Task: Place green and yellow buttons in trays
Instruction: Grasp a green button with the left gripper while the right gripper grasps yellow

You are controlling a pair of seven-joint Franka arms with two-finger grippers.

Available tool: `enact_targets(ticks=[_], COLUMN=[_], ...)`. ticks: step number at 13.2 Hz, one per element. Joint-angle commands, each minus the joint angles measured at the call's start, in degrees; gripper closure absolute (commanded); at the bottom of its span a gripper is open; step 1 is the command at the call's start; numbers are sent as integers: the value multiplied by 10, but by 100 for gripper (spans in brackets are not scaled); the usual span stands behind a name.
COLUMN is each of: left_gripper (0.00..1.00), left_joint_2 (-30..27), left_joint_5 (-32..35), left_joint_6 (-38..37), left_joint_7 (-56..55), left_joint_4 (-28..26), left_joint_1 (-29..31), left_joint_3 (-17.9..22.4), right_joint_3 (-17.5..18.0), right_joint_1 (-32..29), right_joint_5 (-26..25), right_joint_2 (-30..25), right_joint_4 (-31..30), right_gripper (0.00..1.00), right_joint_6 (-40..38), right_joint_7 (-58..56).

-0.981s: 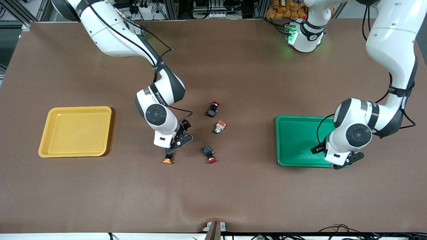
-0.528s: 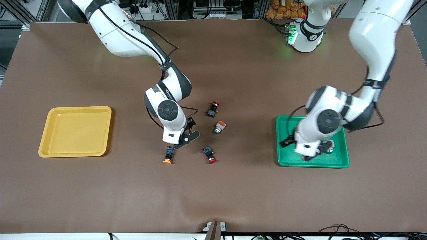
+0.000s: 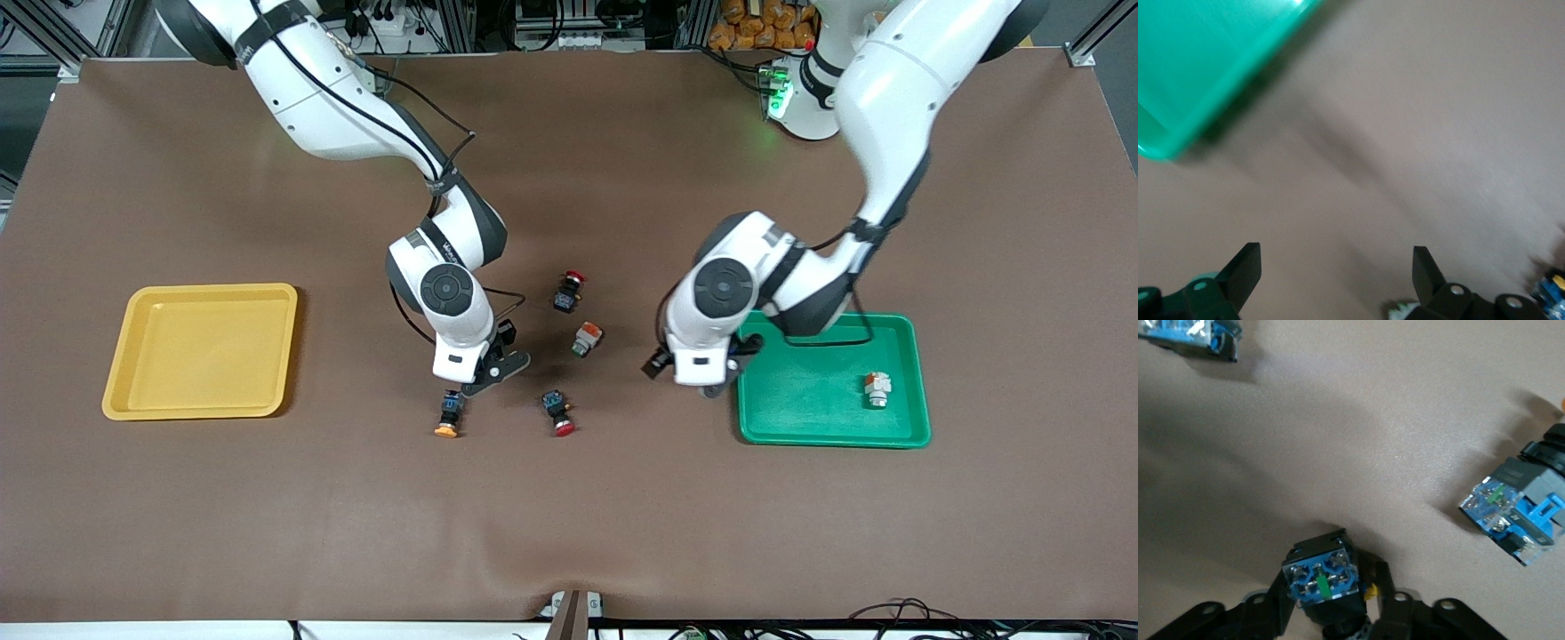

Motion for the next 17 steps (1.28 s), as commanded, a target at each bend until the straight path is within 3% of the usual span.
enact_targets(ticks=[1,5,9,15,17], left_gripper=[0,0,0,2,48], left_joint_2=[21,69,91,111,110], left_joint_5=[-9,-6,-8,-6,-7], left_joint_6=[37,81,126,133,133], left_joint_7=[-49,-135,-183,-188,-187], left_joint_4=[21,54,60,69,70], left_joint_1=[-26,-91,-173,-184,-182], left_joint_3=[5,19,86,92,92], right_joint_3=[0,1,-2,-5,-6], right_joint_1=[-5,-56,-113,-234,-266], right_joint_5=[-14,-6,23,23,22], right_joint_2=[-15,-72,-138,-170,-183], right_joint_4=[-3,-3,-7,-13,-59], right_gripper=[100,100,100,100,100], right_joint_6=[-16,-126,-246,-352,-346], right_joint_7=[18,-33,-30,-47,-49])
